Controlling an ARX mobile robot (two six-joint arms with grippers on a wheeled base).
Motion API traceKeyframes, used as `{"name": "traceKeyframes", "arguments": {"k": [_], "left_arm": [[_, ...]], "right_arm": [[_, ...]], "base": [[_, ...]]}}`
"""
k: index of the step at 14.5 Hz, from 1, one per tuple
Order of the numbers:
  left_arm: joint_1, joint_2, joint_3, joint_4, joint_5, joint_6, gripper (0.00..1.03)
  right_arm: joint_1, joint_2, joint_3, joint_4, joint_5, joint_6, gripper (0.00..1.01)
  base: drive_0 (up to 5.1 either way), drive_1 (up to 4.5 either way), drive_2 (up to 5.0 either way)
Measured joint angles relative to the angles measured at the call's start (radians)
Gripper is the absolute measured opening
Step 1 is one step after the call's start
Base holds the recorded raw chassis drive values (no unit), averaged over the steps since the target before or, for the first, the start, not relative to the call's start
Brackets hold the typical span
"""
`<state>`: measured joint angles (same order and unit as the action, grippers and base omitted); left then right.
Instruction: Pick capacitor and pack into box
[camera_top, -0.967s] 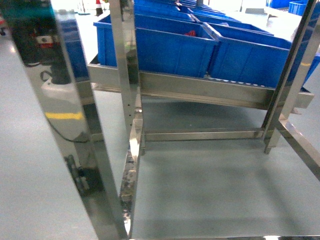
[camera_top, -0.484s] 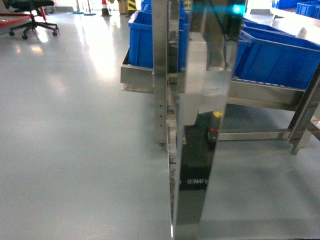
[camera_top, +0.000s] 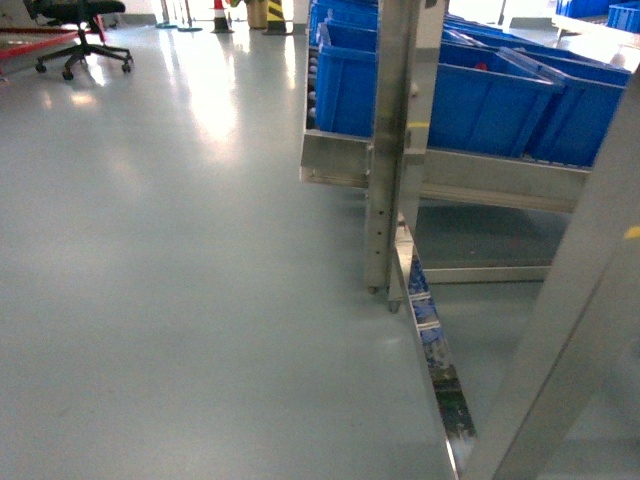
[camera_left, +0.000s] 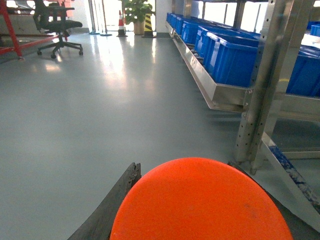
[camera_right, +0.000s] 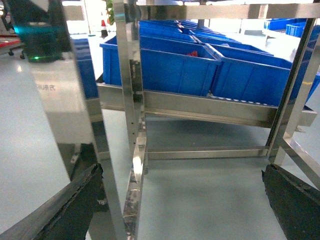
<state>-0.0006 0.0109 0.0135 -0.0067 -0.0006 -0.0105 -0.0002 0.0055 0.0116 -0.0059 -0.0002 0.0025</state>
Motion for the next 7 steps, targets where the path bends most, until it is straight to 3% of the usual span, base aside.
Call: {"name": "traceKeyframes", "arguments": {"k": [7], "left_arm": [[0.000, 0.000, 0.000, 0.001, 0.000, 0.000, 0.43]], "right_arm": [[0.000, 0.000, 0.000, 0.000, 0.000, 0.000, 0.98]], "base": [[-5.0, 2.46, 2.5]]}}
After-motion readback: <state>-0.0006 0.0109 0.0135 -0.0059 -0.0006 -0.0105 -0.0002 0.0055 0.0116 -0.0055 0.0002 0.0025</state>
